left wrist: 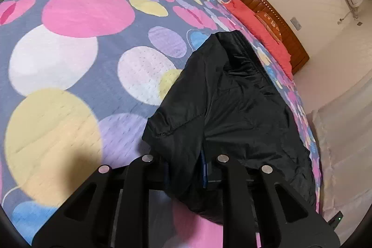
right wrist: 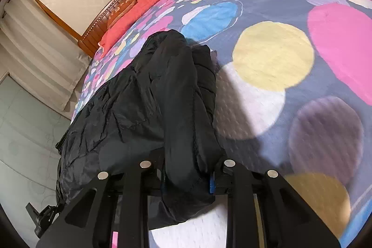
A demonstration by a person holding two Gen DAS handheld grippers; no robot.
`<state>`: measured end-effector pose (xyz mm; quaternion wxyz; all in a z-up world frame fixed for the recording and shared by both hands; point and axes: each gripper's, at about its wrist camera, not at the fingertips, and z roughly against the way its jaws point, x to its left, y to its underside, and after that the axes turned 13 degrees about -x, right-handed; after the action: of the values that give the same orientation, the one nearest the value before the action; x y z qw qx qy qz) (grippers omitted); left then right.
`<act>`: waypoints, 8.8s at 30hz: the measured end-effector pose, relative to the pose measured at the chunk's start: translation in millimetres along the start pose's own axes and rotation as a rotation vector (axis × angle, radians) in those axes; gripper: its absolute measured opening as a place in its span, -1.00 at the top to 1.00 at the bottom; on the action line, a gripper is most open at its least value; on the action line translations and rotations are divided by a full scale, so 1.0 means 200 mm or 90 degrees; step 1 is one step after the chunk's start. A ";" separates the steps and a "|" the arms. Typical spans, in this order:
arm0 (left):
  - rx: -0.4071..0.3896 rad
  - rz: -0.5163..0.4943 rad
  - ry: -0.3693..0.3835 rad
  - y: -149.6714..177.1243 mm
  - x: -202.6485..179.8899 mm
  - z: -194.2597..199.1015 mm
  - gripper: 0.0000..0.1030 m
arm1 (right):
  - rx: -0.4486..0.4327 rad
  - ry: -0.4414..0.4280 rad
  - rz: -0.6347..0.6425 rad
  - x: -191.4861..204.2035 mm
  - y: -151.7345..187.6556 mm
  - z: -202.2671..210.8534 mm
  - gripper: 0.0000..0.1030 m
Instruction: Fold large clothes
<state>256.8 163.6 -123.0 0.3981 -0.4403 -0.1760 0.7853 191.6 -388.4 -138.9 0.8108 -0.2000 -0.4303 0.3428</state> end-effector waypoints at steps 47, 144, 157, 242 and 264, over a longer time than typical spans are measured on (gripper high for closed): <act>0.028 -0.011 -0.008 0.40 0.37 0.83 0.65 | 0.045 -0.022 -0.016 -0.32 0.38 0.70 0.51; 0.178 -0.189 0.162 0.22 0.02 0.44 0.65 | -0.007 0.116 0.547 0.76 0.87 0.29 0.02; 0.135 -0.293 0.276 0.34 -0.63 0.79 0.67 | -0.023 0.086 0.479 0.69 0.72 0.43 0.02; 0.140 -0.405 0.250 1.10 -1.16 0.48 -0.55 | 0.012 0.102 0.339 0.04 0.13 0.57 0.80; 0.110 -0.442 0.223 1.16 -1.13 0.45 -0.55 | -0.007 0.079 0.300 -0.07 0.20 0.56 0.51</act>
<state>139.5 -149.4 -94.8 0.6995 -0.4470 -0.1772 0.5286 78.0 -369.1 -110.6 0.7320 -0.3201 -0.3229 0.5074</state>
